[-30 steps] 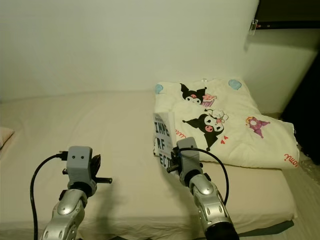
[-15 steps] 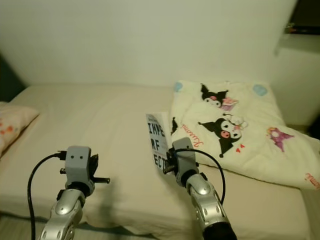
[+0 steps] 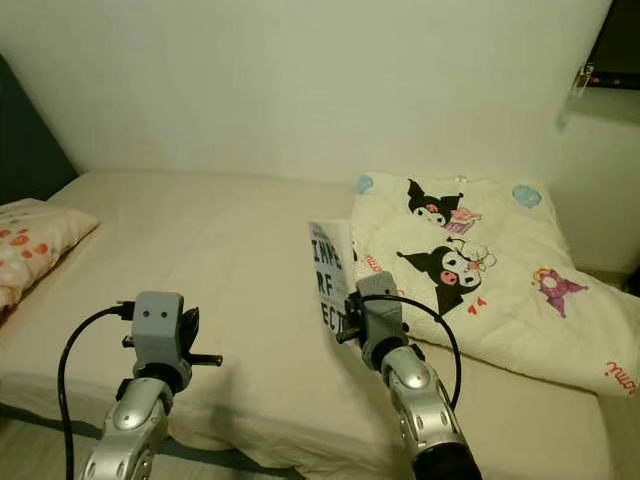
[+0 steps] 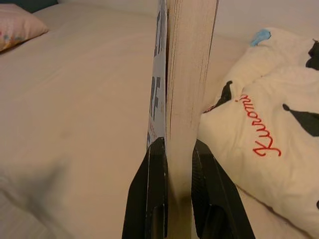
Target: Clean up the room
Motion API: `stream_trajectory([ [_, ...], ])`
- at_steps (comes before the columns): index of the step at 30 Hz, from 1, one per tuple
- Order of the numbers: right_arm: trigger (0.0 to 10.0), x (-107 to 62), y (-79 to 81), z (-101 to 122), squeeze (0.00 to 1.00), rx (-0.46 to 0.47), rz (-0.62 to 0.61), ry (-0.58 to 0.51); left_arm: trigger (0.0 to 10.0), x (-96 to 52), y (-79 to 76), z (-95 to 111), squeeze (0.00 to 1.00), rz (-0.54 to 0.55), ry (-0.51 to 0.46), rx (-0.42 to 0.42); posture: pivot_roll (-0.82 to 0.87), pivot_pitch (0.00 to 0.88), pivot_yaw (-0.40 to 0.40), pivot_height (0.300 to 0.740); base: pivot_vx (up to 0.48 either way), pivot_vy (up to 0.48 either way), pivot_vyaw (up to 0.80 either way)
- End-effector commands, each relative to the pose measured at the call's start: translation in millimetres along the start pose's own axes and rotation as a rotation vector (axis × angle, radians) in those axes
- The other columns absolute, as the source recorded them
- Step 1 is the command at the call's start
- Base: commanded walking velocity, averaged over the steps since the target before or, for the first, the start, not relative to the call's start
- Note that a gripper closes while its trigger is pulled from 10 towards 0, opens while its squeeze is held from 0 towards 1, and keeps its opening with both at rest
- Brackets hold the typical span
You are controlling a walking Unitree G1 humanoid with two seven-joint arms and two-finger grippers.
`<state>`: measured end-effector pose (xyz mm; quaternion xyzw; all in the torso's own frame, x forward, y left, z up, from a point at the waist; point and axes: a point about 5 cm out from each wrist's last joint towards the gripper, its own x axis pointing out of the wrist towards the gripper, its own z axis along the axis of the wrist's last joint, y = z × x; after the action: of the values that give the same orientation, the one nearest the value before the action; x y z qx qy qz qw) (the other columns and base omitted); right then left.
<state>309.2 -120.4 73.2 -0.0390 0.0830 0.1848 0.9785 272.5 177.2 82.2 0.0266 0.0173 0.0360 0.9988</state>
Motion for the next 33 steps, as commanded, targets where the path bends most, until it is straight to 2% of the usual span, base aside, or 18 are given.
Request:
stream_trajectory([
  [1, 10.0, 1.0, 3.0, 3.5, 0.0, 0.015, 0.003, -0.033, 10.0, -1.4, 6.1, -3.6, 0.0, 0.004, 0.02, 0.03, -0.03, 0.094, 0.015, 0.74, 0.0, 0.0, 0.0],
  [16, 10.0, 0.4, 2.7, 2.8, 0.0, 0.026, -0.01, -0.036, 10.0, 0.3, 1.8, -0.9, 0.0, -0.028, 0.005, 0.023, -0.03, 0.098, 0.022, 0.74, 0.0, 0.0, 0.0],
  [21, 10.0, 1.1, 4.6, 3.5, 0.0, 0.001, 0.014, -0.035, 10.0, 0.6, 2.8, -1.2, 0.0, -0.016, 0.01, 0.004, -0.02, 0.097, 0.022, 0.74, 0.0, 0.0, 0.0],
  [33, 10.0, 2.6, 9.7, 6.7, 0.0, -0.005, 0.046, -0.049, 10.0, -0.1, 3.1, -0.6, 0.0, -0.018, 0.007, 0.002, -0.02, 0.095, 0.019, 0.74, 0.0, 0.0, 0.8],
])
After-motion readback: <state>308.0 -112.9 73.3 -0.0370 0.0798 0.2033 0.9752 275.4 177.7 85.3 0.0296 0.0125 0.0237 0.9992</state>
